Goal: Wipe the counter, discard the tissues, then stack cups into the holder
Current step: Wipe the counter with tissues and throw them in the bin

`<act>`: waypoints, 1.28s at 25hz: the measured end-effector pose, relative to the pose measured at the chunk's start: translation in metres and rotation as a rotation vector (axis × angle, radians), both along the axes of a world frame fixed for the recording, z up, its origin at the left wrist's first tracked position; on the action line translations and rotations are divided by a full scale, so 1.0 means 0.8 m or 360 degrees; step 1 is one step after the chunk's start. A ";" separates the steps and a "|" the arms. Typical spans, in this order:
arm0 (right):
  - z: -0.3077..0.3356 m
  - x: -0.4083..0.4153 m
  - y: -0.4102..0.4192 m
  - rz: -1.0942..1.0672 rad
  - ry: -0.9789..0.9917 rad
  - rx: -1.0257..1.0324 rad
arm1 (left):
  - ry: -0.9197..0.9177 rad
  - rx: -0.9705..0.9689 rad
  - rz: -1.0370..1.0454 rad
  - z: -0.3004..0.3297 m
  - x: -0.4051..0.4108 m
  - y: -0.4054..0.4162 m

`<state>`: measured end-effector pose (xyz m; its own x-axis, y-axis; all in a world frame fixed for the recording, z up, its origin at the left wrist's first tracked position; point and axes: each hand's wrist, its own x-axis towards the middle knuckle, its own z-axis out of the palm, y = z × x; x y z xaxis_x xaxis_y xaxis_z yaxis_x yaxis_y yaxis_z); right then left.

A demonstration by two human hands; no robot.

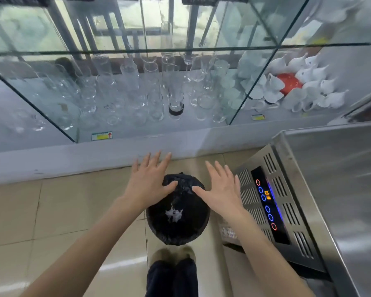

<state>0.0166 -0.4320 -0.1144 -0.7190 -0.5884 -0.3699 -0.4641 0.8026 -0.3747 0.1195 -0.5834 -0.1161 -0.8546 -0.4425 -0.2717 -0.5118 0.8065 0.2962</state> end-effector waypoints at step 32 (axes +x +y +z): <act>0.262 0.010 0.410 -0.0778 0.0723 -0.0158 | 0.0545 -0.0232 -0.1046 0.274 -0.137 0.342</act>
